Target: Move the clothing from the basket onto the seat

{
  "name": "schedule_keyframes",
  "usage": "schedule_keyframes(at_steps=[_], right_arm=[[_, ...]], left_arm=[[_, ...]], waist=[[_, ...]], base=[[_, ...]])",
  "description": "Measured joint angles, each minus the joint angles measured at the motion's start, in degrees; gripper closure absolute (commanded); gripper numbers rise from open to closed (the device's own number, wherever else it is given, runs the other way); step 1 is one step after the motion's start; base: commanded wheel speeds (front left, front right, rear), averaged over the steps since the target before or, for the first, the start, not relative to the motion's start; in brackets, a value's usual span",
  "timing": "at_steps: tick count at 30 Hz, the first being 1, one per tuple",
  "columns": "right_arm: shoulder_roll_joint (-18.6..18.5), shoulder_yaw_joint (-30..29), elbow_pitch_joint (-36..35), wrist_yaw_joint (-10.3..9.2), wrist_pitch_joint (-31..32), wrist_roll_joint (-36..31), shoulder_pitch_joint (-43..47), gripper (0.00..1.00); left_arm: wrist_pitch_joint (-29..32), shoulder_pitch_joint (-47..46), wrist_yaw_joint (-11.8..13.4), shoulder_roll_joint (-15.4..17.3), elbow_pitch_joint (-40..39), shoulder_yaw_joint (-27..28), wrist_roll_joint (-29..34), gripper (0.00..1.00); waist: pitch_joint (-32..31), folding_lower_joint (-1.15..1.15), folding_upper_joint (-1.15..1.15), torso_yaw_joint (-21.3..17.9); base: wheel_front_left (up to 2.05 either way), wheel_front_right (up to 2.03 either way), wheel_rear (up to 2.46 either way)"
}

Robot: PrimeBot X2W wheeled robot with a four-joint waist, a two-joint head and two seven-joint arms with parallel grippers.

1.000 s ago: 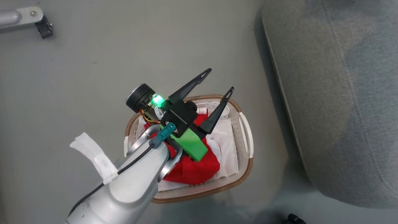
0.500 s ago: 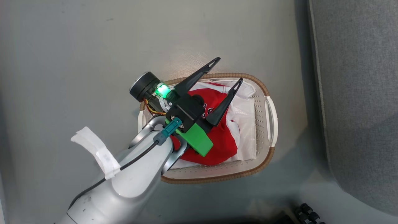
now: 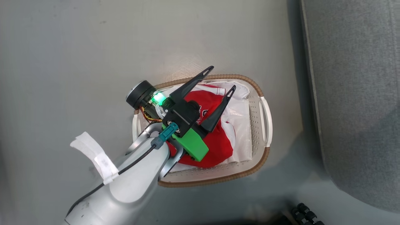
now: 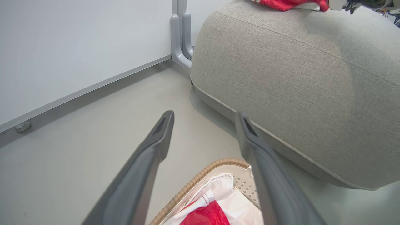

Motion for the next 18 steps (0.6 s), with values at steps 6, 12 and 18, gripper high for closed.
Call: schedule_keyframes(at_steps=[6, 12, 18], right_arm=[[1.7, 4.2, -0.1, 0.00, 0.0, 1.7, 3.2, 0.00], [2.9, 8.3, -2.1, 0.00, 0.0, 5.1, 7.7, 0.00], [3.2, 12.5, -4.3, 0.00, 0.0, 7.9, 10.0, 0.00]], left_arm=[[0.0, 1.2, 0.0, 0.0, -0.1, 2.1, -0.9, 0.00], [0.0, 3.2, 0.0, 0.0, -0.1, 4.7, -1.3, 0.00], [0.0, 6.5, 0.0, -0.5, -0.1, 9.0, -2.3, 0.00]], waist=[[-2.2, 0.00, 0.00, -1.0], [-5.5, 0.00, 0.00, -1.7], [-9.9, 0.00, 0.00, -1.9]], base=[[0.00, 0.00, 0.00], [0.00, 0.00, 0.00], [0.00, 0.00, 0.00]])
